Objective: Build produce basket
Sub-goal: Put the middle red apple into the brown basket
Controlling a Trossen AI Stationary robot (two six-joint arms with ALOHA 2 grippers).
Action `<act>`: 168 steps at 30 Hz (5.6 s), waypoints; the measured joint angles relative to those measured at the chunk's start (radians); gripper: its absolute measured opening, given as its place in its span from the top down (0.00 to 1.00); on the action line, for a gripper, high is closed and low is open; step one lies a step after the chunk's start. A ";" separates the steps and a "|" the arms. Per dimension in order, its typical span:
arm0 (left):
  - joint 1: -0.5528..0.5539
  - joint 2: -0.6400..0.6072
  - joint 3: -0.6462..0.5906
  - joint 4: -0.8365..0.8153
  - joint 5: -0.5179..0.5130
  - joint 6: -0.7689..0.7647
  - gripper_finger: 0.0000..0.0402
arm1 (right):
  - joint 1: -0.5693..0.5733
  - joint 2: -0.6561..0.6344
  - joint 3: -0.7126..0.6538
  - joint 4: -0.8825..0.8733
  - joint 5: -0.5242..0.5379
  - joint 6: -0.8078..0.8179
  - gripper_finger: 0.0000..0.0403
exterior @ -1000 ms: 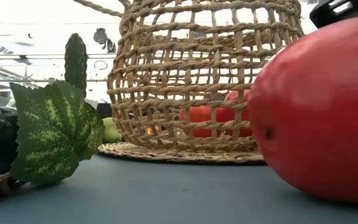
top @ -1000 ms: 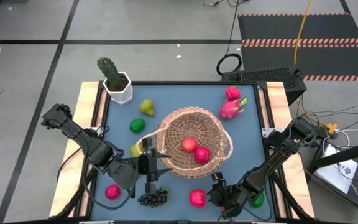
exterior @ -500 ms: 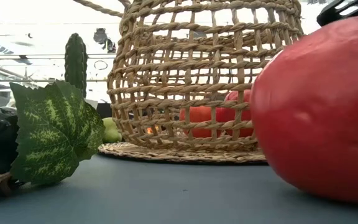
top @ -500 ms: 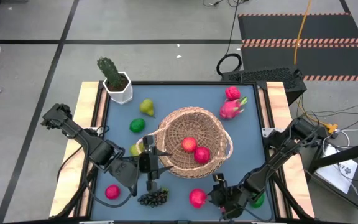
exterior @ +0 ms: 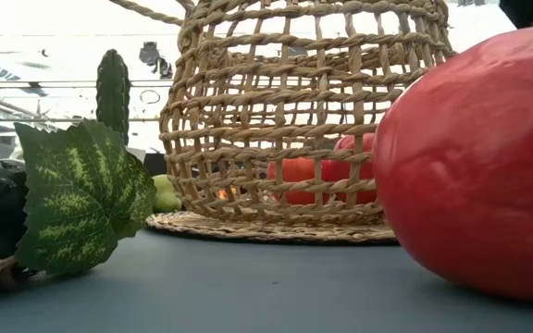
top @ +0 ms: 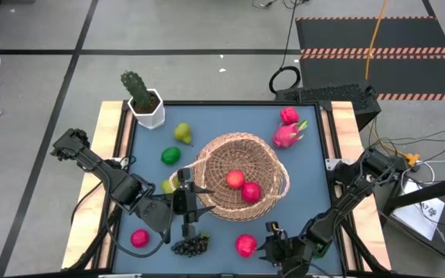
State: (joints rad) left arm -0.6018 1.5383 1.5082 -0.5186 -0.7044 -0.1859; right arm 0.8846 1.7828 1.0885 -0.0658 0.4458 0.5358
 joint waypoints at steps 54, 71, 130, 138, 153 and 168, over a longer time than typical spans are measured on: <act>0.000 0.000 0.000 0.000 0.000 -0.002 0.54 | -0.081 0.056 0.000 -0.009 0.058 0.130 0.76; 0.000 0.000 0.000 0.000 0.000 -0.001 0.54 | -0.103 0.056 0.000 -0.022 0.056 0.186 0.97; 0.000 0.000 0.000 0.000 0.000 0.008 0.54 | -0.171 0.001 0.000 -0.044 -0.054 -0.130 0.69; 0.000 0.000 0.000 0.000 0.000 0.007 0.54 | -0.172 0.002 0.000 -0.020 -0.031 -0.163 0.69; 0.000 0.000 0.000 0.000 0.000 0.007 0.54 | -0.171 0.004 -0.021 -0.007 -0.032 -0.182 0.69; 0.000 0.000 0.000 0.000 0.000 0.013 0.54 | -0.171 0.004 -0.081 0.107 -0.031 -0.208 0.69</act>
State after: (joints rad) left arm -0.6016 1.5381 1.5082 -0.5190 -0.7043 -0.1730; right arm 0.7132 1.7870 1.0077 0.0415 0.4143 0.3275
